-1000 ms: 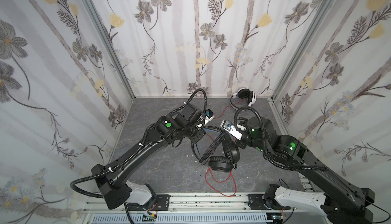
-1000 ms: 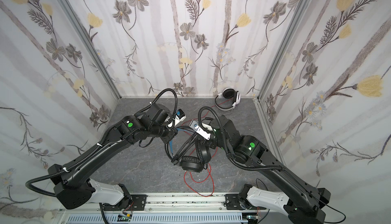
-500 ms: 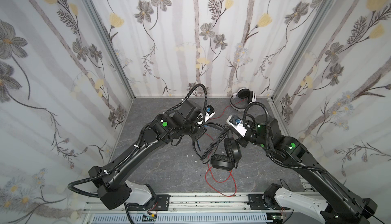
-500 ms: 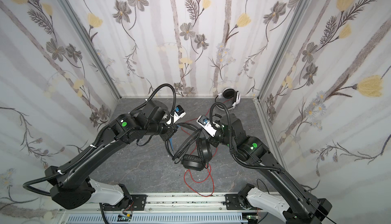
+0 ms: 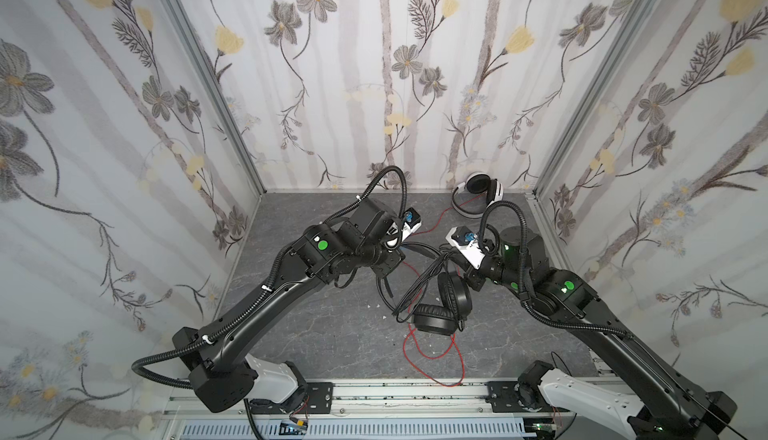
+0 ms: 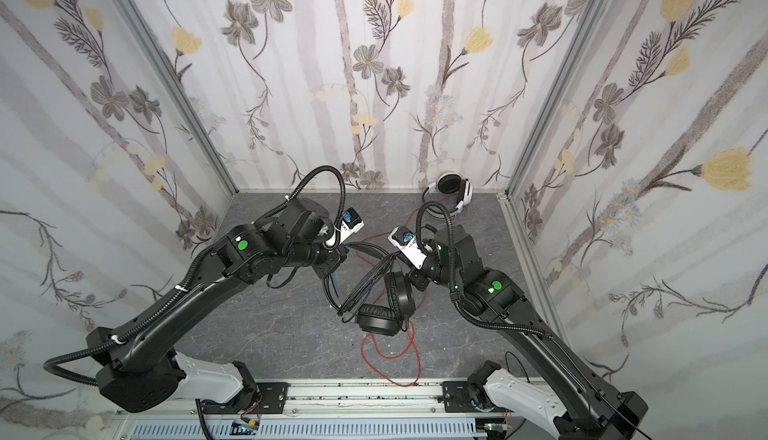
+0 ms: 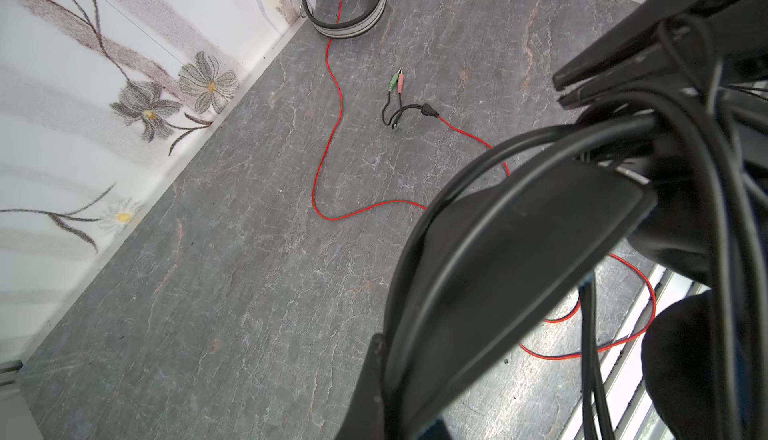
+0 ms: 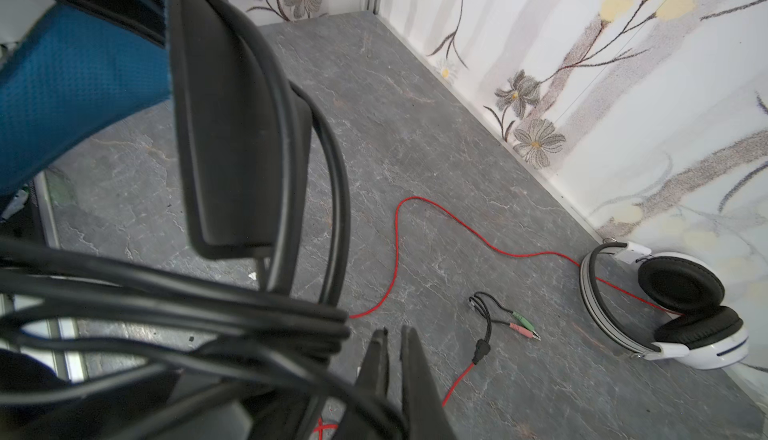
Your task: Wrap the headphones
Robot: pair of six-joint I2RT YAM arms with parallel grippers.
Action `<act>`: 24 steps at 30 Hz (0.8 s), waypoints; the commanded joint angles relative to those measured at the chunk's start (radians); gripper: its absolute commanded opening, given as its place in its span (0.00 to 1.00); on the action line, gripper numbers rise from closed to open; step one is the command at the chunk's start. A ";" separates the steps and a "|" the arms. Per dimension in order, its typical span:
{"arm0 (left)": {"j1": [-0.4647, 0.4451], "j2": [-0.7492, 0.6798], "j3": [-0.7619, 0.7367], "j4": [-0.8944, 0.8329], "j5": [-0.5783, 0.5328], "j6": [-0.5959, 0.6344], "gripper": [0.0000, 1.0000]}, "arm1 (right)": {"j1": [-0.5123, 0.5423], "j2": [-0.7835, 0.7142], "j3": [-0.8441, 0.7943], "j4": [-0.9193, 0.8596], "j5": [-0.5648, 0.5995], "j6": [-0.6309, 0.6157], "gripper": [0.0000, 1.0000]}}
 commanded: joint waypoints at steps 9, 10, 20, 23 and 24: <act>0.006 -0.010 0.025 0.012 0.062 -0.002 0.00 | -0.013 -0.046 -0.071 0.100 -0.043 0.033 0.12; 0.006 -0.011 0.025 0.013 0.060 -0.002 0.00 | -0.012 -0.050 -0.076 0.099 -0.041 0.032 0.12; 0.014 -0.006 0.019 0.015 0.053 -0.006 0.00 | -0.013 -0.130 -0.135 0.163 -0.045 0.033 0.22; 0.014 -0.009 0.018 0.014 0.052 -0.009 0.00 | -0.013 -0.141 -0.143 0.164 -0.037 0.031 0.22; 0.016 -0.009 0.018 0.015 0.052 -0.009 0.00 | -0.013 -0.140 -0.147 0.163 -0.033 0.031 0.22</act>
